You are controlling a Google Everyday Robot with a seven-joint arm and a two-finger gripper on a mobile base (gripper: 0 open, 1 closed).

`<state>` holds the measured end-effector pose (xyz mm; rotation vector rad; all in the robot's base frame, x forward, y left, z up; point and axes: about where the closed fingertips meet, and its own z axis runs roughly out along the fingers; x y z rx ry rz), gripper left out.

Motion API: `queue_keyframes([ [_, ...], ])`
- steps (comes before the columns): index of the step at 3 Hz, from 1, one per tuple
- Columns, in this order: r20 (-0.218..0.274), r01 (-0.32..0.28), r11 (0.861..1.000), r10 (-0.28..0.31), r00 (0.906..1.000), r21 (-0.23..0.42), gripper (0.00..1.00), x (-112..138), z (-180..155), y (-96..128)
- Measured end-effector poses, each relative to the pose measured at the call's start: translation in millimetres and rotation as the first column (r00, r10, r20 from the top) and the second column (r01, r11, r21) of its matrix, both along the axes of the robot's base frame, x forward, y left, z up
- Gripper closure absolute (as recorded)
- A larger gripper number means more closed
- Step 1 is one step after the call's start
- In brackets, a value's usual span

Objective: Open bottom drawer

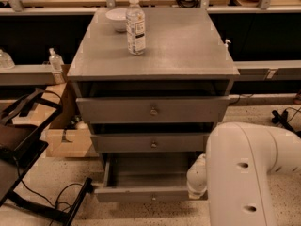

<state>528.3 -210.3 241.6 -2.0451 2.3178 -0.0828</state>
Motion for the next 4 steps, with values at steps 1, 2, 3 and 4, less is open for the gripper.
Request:
queue_keyframes([
  [1,0.101,-0.036,0.999,0.039,0.9941,-0.035,1.0,29.6,62.1,-0.2],
  [2,0.101,-0.036,0.999,0.039,0.9941,-0.035,1.0,29.6,62.1,-0.2],
  [3,0.134,-0.061,0.998,0.057,0.9893,0.024,1.0,49.4,45.7,2.3],
  [4,0.184,-0.084,0.991,0.064,0.9809,0.101,1.0,78.9,20.7,9.8],
])
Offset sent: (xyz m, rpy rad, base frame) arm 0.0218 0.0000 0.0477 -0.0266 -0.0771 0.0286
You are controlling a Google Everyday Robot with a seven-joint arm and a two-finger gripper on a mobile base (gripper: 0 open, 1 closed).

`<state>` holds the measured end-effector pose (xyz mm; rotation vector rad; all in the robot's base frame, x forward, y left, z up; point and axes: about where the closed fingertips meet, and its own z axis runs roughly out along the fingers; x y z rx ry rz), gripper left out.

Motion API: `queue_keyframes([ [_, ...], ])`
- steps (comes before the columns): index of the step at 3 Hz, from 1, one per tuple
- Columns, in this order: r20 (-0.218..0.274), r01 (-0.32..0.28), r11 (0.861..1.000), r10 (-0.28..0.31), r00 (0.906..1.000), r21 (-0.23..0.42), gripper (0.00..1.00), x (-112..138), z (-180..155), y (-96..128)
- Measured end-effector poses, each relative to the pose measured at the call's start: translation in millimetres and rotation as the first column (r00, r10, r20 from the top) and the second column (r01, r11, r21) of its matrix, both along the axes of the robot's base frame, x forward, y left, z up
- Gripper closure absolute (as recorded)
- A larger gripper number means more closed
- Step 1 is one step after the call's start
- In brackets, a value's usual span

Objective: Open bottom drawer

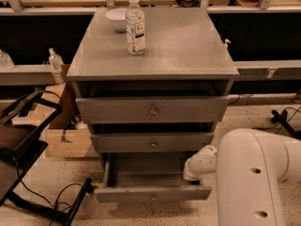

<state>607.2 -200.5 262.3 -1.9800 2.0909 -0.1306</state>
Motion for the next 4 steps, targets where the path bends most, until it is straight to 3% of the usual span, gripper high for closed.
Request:
queue_keyframes([
  [1,-0.105,0.088,0.99,-0.076,0.9915,0.111,1.0,-11.0,-67.2,-1.4],
  [2,-0.171,0.108,0.984,-0.083,0.9818,0.141,1.0,-25.9,-91.5,-1.5],
  [4,-0.171,0.108,0.984,-0.083,0.9818,0.141,1.0,-25.6,-85.0,-1.5],
])
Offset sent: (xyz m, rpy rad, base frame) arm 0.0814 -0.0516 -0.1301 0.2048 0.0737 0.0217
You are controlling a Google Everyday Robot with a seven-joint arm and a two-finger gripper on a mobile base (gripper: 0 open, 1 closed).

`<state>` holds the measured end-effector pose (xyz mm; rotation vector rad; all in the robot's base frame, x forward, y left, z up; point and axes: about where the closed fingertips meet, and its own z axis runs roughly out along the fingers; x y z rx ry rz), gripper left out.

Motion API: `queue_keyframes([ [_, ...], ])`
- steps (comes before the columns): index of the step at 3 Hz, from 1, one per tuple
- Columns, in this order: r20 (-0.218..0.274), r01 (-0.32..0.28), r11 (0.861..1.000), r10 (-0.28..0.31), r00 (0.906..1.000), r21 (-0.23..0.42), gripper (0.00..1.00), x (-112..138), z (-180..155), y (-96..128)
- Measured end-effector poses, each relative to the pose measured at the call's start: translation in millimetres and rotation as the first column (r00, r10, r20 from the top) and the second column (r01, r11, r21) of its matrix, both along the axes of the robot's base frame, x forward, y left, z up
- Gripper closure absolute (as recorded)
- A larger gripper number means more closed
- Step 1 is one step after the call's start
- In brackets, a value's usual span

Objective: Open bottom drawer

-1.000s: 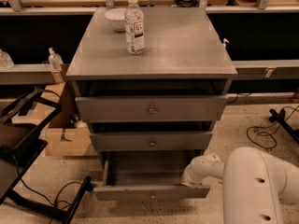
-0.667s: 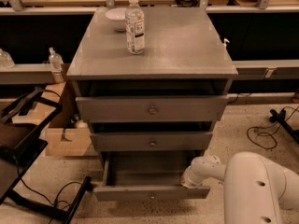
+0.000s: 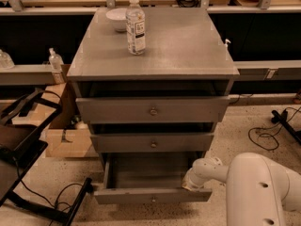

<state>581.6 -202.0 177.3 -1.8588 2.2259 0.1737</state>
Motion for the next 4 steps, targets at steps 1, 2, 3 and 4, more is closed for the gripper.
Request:
queue_keyframes([
  [1,0.0,0.0,1.0,0.0,1.0,0.0,1.0,0.0,0.0,0.0],
  [2,0.0,0.0,1.0,0.0,1.0,0.0,1.0,0.0,0.0,0.0],
  [3,0.0,0.0,1.0,0.0,1.0,0.0,0.82,0.0,0.0,0.0],
  [4,0.0,0.0,1.0,0.0,1.0,0.0,0.59,0.0,0.0,0.0],
])
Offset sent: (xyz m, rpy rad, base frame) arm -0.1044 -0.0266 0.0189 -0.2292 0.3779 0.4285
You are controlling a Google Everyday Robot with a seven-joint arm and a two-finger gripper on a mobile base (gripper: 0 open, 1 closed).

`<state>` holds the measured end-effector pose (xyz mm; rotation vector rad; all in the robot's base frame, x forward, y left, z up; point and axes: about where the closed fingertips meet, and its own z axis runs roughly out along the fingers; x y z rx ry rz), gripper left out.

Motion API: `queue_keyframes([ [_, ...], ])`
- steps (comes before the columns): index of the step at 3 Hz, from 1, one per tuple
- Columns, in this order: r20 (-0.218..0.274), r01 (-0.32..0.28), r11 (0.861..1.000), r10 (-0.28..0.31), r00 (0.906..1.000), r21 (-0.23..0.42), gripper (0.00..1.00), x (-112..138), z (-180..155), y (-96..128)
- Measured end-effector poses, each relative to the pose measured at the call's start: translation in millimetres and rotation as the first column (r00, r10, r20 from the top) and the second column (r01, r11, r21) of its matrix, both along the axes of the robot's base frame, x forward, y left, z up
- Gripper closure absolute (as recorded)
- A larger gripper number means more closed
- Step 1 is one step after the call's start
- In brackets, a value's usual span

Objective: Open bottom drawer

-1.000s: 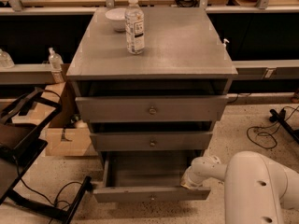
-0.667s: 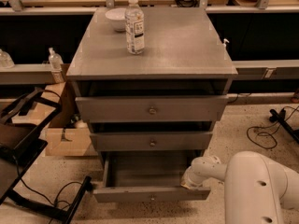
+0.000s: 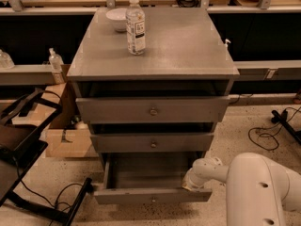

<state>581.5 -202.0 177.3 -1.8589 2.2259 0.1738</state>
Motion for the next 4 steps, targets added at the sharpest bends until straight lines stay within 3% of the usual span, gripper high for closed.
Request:
queue_keyframes([
  [1,0.0,0.0,1.0,0.0,1.0,0.0,0.36,0.0,0.0,0.0],
  [2,-0.003,-0.001,1.0,0.001,1.0,0.001,0.04,-0.1,-1.5,0.9],
  [4,-0.003,-0.001,1.0,0.001,1.0,0.001,0.0,2.2,-1.5,1.0],
])
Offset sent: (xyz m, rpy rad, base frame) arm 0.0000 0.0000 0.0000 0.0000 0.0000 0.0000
